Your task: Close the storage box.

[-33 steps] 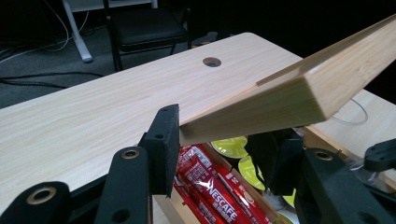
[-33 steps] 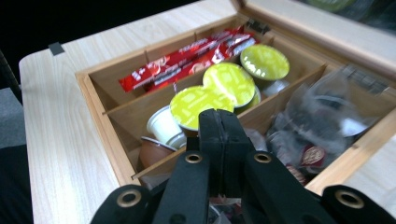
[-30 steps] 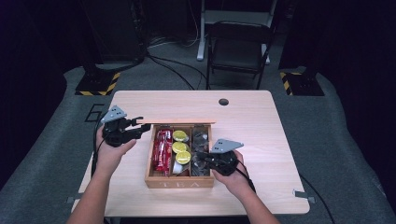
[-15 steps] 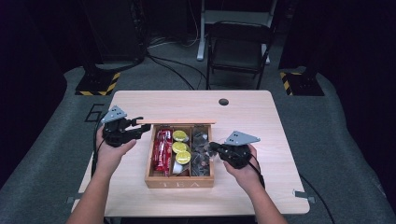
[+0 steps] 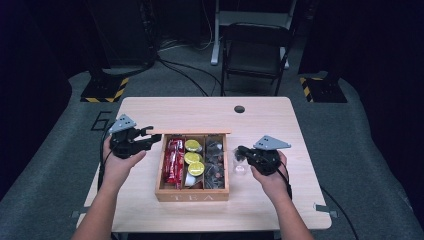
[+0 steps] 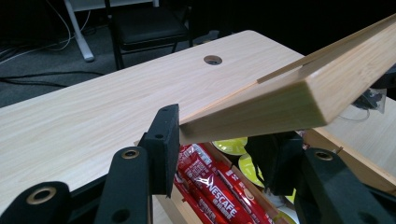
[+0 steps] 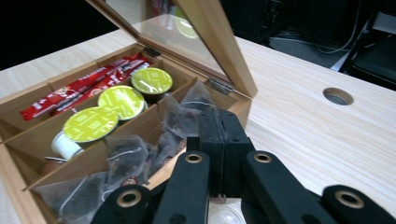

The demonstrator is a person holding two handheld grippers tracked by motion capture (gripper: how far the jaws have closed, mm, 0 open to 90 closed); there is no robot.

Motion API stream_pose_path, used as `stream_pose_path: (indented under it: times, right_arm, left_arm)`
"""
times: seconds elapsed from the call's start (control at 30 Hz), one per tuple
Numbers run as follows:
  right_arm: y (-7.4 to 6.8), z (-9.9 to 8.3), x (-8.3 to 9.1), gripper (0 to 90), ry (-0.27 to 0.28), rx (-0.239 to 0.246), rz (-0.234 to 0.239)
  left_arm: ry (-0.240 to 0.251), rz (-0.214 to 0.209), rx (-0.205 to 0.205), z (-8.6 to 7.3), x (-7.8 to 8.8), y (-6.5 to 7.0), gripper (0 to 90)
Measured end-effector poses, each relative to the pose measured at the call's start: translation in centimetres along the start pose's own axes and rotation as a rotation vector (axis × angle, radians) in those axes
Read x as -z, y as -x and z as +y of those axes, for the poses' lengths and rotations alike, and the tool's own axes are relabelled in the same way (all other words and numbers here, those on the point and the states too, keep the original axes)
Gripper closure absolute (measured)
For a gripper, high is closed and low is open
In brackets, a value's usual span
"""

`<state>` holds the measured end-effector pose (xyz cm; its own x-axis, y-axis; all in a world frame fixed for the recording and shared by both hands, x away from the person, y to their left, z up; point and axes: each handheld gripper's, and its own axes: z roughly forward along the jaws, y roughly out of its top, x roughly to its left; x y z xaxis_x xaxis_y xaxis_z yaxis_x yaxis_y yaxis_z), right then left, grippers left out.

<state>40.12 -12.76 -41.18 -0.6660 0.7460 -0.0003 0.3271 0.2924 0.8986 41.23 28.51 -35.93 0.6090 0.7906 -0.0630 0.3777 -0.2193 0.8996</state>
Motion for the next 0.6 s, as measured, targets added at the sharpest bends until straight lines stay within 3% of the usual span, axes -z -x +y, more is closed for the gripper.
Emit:
stream_pose_path:
  times: [0.6]
  right_arm:
    - [1.1, -0.8, -1.1, 89.9, -0.041, -0.011, -0.036]
  left_arm:
    - [-0.017, -0.002, -0.011, -0.2, 0.2, 0.2, 54.1]
